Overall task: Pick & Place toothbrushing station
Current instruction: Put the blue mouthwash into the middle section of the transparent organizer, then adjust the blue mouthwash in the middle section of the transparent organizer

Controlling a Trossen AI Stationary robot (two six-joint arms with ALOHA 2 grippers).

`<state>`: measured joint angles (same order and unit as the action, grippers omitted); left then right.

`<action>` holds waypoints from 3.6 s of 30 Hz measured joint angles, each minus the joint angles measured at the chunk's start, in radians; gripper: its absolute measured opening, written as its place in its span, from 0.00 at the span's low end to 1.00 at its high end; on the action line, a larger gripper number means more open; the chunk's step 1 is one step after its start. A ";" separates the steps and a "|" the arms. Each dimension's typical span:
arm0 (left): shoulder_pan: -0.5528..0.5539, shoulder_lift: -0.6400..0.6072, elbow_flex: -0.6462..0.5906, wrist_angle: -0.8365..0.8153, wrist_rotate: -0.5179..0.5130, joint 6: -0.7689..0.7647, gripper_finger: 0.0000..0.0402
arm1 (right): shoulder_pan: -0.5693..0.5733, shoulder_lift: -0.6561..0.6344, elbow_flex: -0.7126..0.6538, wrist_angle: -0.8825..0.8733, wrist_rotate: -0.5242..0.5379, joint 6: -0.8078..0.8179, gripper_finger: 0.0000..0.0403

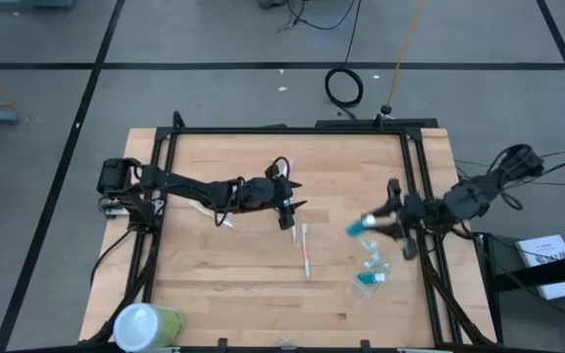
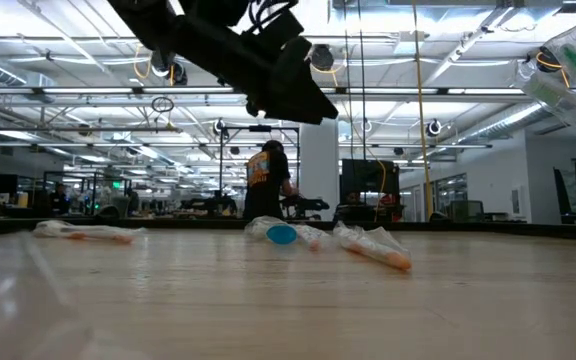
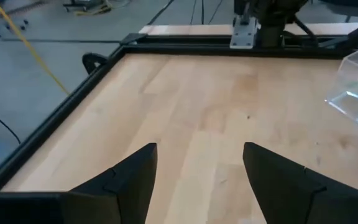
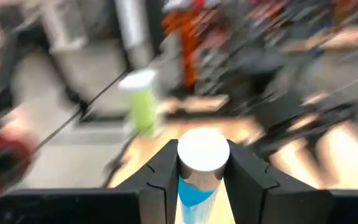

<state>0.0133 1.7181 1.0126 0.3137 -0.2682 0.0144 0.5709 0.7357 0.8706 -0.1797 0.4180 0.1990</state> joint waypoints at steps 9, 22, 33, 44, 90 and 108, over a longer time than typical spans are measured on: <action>0.022 0.000 0.000 -0.024 0.006 -0.025 0.61 | 0.251 0.076 0.001 -0.083 -0.147 0.143 0.22; 0.017 0.000 0.000 -0.043 0.006 -0.098 0.62 | 0.436 0.177 -0.137 -0.106 0.135 0.394 0.22; 0.016 0.000 0.000 -0.042 0.006 -0.129 0.62 | 0.439 0.180 -0.315 -0.004 0.221 0.469 0.22; 0.016 0.000 0.000 -0.040 0.006 -0.129 0.62 | 0.437 0.214 -0.425 0.212 0.253 0.380 0.22; 0.016 0.000 0.001 -0.034 0.005 -0.123 0.62 | 0.458 0.237 -0.174 -0.149 0.119 0.414 0.20; 0.019 0.000 0.001 -0.034 0.005 -0.123 0.62 | 0.399 0.469 -0.046 -0.529 -0.163 0.834 0.00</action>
<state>0.0322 1.7184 1.0134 0.2802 -0.2633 -0.1089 0.9700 1.2050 0.8246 -0.7083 0.2555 1.0331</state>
